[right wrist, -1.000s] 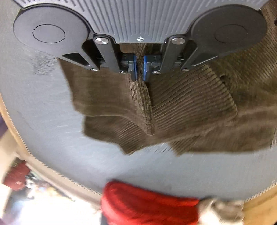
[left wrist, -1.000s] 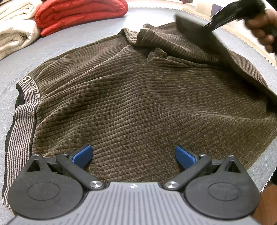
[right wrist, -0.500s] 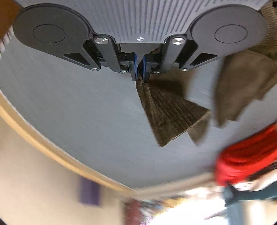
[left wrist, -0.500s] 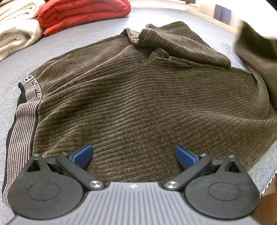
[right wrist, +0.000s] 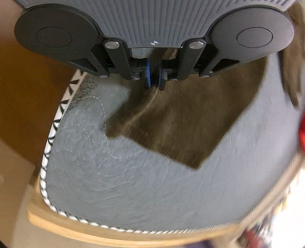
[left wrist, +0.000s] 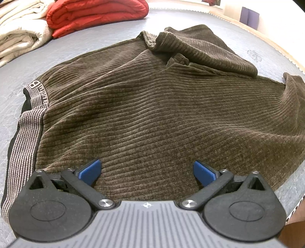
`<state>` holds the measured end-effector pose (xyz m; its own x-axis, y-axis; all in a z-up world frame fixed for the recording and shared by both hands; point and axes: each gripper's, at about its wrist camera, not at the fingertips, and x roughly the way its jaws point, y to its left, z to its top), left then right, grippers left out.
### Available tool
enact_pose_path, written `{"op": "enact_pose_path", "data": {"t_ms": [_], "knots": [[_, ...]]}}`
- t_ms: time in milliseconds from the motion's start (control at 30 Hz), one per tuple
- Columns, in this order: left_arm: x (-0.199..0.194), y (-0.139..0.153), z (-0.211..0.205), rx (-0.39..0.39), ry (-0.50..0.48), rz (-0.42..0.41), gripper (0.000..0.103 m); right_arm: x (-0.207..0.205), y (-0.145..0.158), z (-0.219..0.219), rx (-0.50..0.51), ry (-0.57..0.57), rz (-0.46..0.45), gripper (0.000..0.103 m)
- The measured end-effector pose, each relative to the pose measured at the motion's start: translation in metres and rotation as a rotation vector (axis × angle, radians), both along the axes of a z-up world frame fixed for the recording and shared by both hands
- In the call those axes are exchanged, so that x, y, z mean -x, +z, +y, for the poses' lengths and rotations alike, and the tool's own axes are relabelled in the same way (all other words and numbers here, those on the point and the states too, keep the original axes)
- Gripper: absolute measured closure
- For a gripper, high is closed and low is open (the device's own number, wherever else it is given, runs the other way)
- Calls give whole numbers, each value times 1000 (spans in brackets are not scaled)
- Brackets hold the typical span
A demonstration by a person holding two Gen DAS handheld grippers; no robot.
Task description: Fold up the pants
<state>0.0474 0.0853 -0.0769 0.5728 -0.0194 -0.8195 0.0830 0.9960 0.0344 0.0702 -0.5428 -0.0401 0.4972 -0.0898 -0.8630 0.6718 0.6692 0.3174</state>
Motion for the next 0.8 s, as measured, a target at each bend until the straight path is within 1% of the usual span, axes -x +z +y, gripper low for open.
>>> {"op": "enact_pose_path", "data": {"t_ms": [100, 233, 267, 300, 367, 433, 467, 533, 567, 600, 633, 667, 700, 733, 767, 800], "knots": [[2, 1, 0, 0, 6, -6, 0, 0, -11, -17, -47, -87, -30, 92], [4, 1, 0, -1, 16, -13, 0, -6, -32, -28, -91, -143, -13, 91], [4, 1, 0, -3, 18, -14, 0, -6, -33, -29, -91, -150, -17, 93], [5, 1, -1, -4, 20, -15, 0, -6, -31, -28, -72, -159, -26, 96], [4, 3, -1, -9, 23, -14, 0, -6, -19, -24, -16, -165, -59, 97], [5, 6, -3, -14, 25, -4, 0, -2, -2, -26, 77, -195, -105, 98], [6, 7, -4, -16, 22, 3, 0, 1, 2, -30, 133, -227, -102, 103], [9, 9, -5, -16, 5, 21, 0, 10, 2, -41, 330, -344, 8, 103], [10, 9, -5, -17, -3, 29, 0, 17, -2, -54, 353, -395, 40, 103], [10, 10, -5, -19, -8, 37, 0, 20, -10, -66, 291, -402, 41, 103], [10, 10, -5, -17, -9, 41, 0, 24, -20, -77, 190, -400, 36, 103], [10, 9, -5, -15, -7, 45, 0, 29, -25, -82, 134, -423, 28, 103], [9, 9, -5, -11, -5, 49, 0, 33, -25, -83, 107, -434, -3, 103], [8, 8, -5, -6, -2, 51, 0, 32, -22, -81, 90, -416, -50, 100], [8, 7, -5, -2, 0, 51, 0, 27, -20, -77, 78, -371, -105, 99], [8, 7, -5, -2, -1, 48, 0, 21, -19, -73, 72, -326, -141, 99]]}}
